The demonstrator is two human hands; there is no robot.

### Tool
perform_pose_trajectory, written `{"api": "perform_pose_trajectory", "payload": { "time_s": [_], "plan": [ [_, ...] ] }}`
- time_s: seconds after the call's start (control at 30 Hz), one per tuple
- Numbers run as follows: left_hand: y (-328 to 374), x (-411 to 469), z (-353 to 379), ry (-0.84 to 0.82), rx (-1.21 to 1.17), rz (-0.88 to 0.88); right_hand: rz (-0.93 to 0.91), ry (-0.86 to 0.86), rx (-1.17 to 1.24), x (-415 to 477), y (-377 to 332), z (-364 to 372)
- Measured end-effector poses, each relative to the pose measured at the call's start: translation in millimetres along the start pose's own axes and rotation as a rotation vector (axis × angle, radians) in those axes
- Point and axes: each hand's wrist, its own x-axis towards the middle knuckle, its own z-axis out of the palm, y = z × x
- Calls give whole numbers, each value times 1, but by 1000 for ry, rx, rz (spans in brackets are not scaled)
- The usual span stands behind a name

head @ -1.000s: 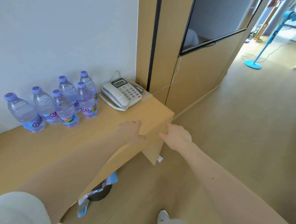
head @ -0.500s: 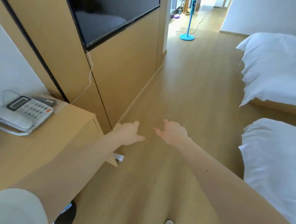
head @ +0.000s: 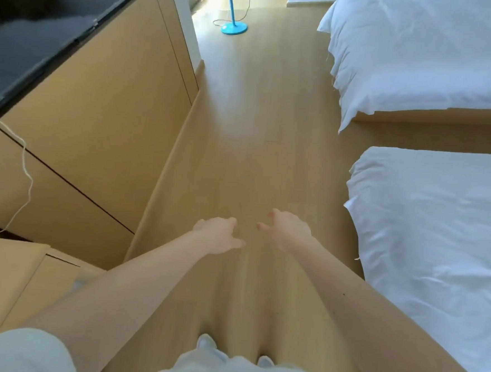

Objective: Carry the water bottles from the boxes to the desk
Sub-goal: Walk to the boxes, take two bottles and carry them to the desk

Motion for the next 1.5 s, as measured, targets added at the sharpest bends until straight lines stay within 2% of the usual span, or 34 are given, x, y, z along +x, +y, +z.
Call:
{"api": "perform_pose_trajectory", "payload": {
  "time_s": [0.23,0.5,0.73,1.0,1.23,1.5],
  "plan": [
    [3,63,-23,-47,49,38,61,-13,32,54,14,-14],
    [-15,171,-95,-36,44,154,182,-21,46,148,2,-62],
    [-50,254,-178,-32,8,205,180,10,-24,235,-34,-123],
    [-59,321,-229,-38,38,220,177,-10,-83,306,-47,-156],
    [-57,382,-280,-8,50,158,108,-52,-180,397,-39,-197],
    [-26,486,-381,46,2,54,14,-35,-169,528,-12,-291]
  ]
}}
